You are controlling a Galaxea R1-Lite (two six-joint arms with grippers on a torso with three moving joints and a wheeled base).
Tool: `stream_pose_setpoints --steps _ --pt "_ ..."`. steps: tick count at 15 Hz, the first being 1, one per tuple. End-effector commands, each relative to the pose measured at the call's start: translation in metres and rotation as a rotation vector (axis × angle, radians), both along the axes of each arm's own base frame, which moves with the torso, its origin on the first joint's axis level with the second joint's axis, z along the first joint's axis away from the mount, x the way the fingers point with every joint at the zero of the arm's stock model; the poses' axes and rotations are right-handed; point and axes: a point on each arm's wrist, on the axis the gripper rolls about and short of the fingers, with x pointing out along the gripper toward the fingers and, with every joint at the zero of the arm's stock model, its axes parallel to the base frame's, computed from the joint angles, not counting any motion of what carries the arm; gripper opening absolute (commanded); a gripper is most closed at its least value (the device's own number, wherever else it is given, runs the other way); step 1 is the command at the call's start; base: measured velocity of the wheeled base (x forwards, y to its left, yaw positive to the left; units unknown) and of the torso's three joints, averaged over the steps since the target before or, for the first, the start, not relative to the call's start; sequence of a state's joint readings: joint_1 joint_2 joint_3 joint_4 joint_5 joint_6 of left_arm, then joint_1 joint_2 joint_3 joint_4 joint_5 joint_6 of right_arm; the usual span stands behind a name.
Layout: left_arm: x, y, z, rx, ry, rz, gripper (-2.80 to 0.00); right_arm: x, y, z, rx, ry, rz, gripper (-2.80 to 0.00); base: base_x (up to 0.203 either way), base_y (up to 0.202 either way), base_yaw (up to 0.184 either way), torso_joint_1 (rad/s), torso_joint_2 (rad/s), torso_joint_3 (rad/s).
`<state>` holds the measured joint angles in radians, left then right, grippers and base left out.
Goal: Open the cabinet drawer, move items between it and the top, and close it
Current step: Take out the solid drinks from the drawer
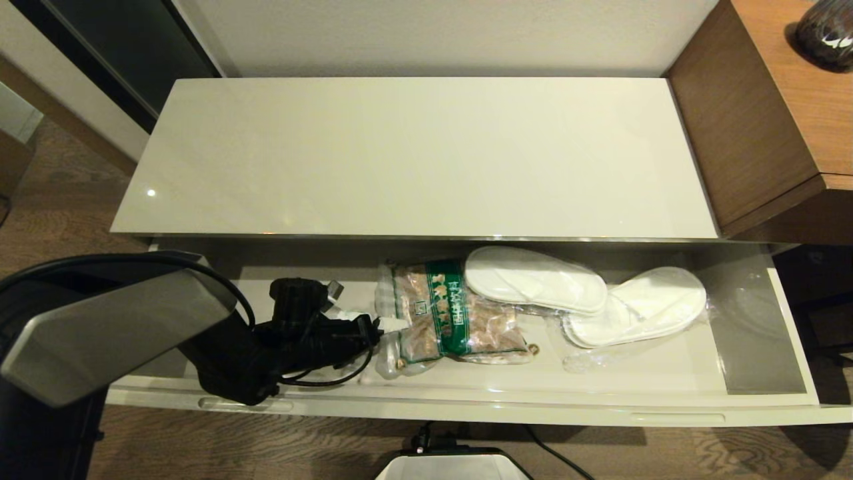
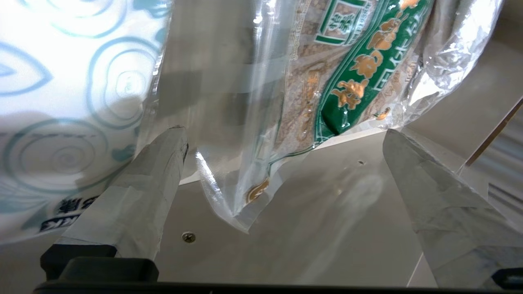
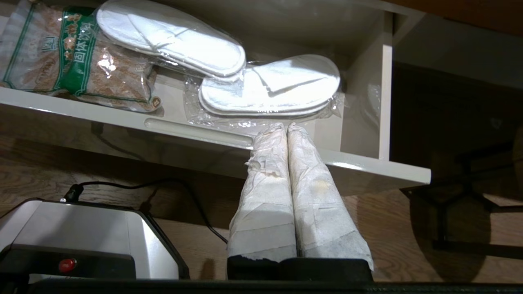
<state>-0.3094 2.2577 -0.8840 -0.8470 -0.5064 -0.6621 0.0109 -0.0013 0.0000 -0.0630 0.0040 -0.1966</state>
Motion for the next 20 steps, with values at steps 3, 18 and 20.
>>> stream_pose_setpoints --steps 3,18,20 --pt "0.005 0.011 0.005 -0.071 0.024 0.034 0.0 -0.002 0.0 -0.001 -0.001 -0.022 0.0 -2.8 0.0 0.0 0.0 0.0 0.0 0.0" --pt "0.022 0.017 0.007 -0.178 0.061 0.027 0.0 -0.002 0.0 -0.001 -0.001 -0.022 0.0 -2.8 0.0 0.0 0.0 0.0 0.0 0.0" --pt "0.022 0.006 0.003 -0.176 0.068 0.013 0.0 -0.002 0.0 -0.001 -0.001 -0.022 0.0 -2.8 0.0 0.0 0.0 0.0 0.0 0.0"
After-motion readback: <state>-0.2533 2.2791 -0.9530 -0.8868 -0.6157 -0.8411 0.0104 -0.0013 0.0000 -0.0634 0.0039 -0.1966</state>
